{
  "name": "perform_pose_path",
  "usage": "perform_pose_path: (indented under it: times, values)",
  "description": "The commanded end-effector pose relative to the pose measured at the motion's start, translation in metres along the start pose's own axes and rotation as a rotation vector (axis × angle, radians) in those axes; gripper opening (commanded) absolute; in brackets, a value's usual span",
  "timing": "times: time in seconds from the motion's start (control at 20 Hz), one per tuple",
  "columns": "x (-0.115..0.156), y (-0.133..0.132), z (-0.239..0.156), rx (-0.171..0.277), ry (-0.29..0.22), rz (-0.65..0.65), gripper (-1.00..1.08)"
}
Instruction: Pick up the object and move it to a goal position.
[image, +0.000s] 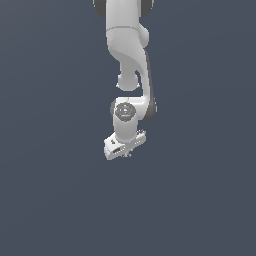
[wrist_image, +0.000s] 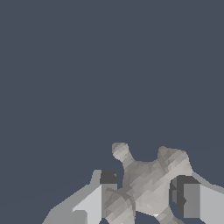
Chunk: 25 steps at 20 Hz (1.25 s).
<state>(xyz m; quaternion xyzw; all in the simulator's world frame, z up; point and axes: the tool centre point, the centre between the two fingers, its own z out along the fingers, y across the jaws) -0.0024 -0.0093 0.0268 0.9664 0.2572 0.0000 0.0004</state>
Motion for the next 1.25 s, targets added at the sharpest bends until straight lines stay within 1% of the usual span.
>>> perform_pose_path:
  times: [0.0, 0.2, 0.55, 0.7, 0.95, 1.2]
  values:
    - [0.006, -0.007, -0.007, 0.001, 0.0, -0.002, -1.0]
    - [0.022, -0.024, -0.028, 0.001, 0.0, -0.002, -1.0]
    - [0.062, -0.064, -0.078, 0.001, 0.0, -0.002, -1.0]
    - [0.076, -0.077, -0.095, 0.001, 0.0, -0.002, -1.0]
    - [0.091, -0.089, -0.112, 0.001, 0.0, -0.002, -1.0]
    - [0.096, -0.092, -0.116, 0.001, 0.0, -0.002, -1.0]
